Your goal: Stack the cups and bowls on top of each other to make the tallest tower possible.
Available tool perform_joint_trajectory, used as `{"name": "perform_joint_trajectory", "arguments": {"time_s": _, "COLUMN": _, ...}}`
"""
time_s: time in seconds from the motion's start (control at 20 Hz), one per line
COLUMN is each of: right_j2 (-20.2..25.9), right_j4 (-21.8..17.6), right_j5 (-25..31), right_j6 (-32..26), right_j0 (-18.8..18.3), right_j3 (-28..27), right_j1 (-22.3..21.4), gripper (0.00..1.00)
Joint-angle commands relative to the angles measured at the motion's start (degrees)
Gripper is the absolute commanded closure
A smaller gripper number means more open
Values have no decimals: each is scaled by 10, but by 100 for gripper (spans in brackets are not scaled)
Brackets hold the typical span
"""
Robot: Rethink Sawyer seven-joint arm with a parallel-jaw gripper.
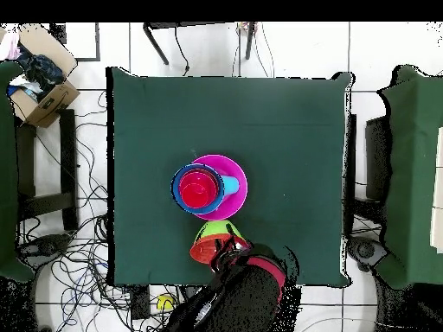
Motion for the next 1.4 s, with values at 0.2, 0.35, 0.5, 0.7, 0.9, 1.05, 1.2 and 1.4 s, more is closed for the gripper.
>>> {"name": "perform_joint_trajectory", "arguments": {"time_s": 0.2, "right_j2": 43, "right_j4": 92, "right_j5": -20, "right_j6": -274, "right_j0": -4, "right_j3": 19, "right_j1": 69, "gripper": 0}}
{"name": "perform_joint_trajectory", "arguments": {"time_s": 0.35, "right_j2": 38, "right_j4": 111, "right_j5": -35, "right_j6": -295, "right_j0": -5, "right_j3": 18, "right_j1": 79, "gripper": 0}}
{"name": "perform_joint_trajectory", "arguments": {"time_s": 0.5, "right_j2": 32, "right_j4": 135, "right_j5": -49, "right_j6": -313, "right_j0": -3, "right_j3": 14, "right_j1": 90, "gripper": 0}}
{"name": "perform_joint_trajectory", "arguments": {"time_s": 0.7, "right_j2": 22, "right_j4": 169, "right_j5": -72, "right_j6": -329, "right_j0": -2, "right_j3": 8, "right_j1": 104, "gripper": 0}}
{"name": "perform_joint_trajectory", "arguments": {"time_s": 0.9, "right_j2": 4, "right_j4": 231, "right_j5": -116, "right_j6": -352, "right_j0": 1, "right_j3": -2, "right_j1": 128, "gripper": 0}}
{"name": "perform_joint_trajectory", "arguments": {"time_s": 1.05, "right_j2": -3, "right_j4": 273, "right_j5": -155, "right_j6": -354, "right_j0": 2, "right_j3": -8, "right_j1": 150, "gripper": 0}}
{"name": "perform_joint_trajectory", "arguments": {"time_s": 1.2, "right_j2": -21, "right_j4": 299, "right_j5": -193, "right_j6": -353, "right_j0": 16, "right_j3": -18, "right_j1": 171, "gripper": 100}}
{"name": "perform_joint_trajectory", "arguments": {"time_s": 1.4, "right_j2": -42, "right_j4": 309, "right_j5": -201, "right_j6": -351, "right_j0": 33, "right_j3": -22, "right_j1": 175, "gripper": 100}}
